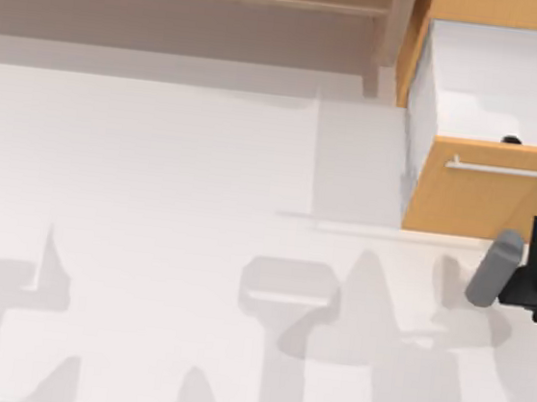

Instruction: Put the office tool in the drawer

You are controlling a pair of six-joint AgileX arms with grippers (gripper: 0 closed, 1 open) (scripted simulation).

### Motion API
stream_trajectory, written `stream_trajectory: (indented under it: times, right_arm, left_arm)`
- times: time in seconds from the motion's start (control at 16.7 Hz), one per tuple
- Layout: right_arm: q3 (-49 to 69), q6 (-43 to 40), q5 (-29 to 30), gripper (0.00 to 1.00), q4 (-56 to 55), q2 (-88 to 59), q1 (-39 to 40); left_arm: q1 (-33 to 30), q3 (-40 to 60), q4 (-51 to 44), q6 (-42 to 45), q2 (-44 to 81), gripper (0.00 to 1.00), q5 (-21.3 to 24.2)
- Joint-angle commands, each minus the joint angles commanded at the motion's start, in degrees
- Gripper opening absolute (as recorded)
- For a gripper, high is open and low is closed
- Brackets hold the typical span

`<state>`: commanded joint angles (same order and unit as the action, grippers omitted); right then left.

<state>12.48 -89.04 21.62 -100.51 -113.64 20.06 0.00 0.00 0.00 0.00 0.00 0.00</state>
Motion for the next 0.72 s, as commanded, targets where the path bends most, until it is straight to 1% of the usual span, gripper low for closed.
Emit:
stream_trajectory:
  times: [0.42, 0.66, 0.72]
  right_arm:
    - [5.11, -0.07, -2.04, 1.0, 4.14, -0.59, -2.34]
    - [5.23, -0.08, -2.1, 1.0, 4.25, -0.6, -2.4]
    - [5.23, -0.08, -2.1, 0.92, 4.25, -0.6, -2.4]
  left_arm:
    - [0.0, 0.0, 0.0, 0.0, 0.0, 1.0, 0.0]
    - [0.0, 0.0, 0.0, 0.0, 0.0, 1.0, 0.0]
    - [0.0, 0.0, 0.0, 0.0, 0.0, 1.0, 0.0]
